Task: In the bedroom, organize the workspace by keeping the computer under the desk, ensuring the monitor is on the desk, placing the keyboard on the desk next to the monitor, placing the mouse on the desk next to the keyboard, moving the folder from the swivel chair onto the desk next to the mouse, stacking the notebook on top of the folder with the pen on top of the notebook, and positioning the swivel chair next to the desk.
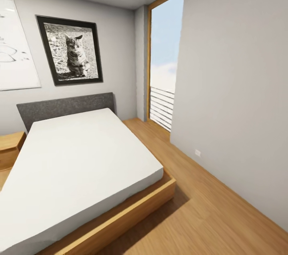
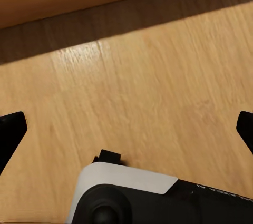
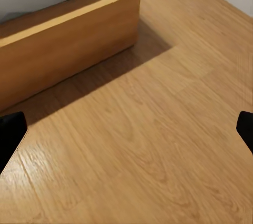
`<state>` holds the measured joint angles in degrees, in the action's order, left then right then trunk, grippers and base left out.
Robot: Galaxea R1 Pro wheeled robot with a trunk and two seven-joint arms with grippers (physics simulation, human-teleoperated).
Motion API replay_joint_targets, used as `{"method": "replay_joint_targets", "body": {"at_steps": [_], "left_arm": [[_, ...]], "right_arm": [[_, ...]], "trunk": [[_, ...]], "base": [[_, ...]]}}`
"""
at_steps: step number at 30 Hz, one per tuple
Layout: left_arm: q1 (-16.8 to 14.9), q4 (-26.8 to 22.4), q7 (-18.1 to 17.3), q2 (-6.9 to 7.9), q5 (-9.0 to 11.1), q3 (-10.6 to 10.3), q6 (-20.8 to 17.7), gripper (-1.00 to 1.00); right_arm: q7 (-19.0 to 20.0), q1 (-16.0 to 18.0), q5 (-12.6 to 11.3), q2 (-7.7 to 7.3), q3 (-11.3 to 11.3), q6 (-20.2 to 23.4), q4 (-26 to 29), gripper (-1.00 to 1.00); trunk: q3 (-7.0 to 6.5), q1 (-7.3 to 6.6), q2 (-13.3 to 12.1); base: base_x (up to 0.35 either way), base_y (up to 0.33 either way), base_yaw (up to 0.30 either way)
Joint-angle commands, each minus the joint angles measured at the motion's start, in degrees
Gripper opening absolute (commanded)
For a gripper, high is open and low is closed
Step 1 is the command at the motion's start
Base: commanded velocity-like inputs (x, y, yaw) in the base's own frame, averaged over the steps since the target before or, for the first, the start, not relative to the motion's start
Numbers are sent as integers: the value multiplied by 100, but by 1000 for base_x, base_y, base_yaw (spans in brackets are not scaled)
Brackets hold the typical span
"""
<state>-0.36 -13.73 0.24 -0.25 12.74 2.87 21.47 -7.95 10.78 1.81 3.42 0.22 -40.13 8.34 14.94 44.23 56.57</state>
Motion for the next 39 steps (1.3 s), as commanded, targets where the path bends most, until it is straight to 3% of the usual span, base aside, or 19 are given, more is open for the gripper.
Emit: {"method": "replay_joint_targets", "body": {"at_steps": [1, 39], "left_arm": [[-3, 2, 2, -2, -8, 20, 14, 100], [-6, 2, 3, -1, -8, 30, 15, 100]], "right_arm": [[-32, 3, 21, 1, 5, -12, -2, 100], [-32, 3, 21, 1, 5, -21, -5, 100]], "trunk": [[7, 0, 4], [7, 0, 4]], "base": [[0, 0, 284], [0, 0, 284]]}}
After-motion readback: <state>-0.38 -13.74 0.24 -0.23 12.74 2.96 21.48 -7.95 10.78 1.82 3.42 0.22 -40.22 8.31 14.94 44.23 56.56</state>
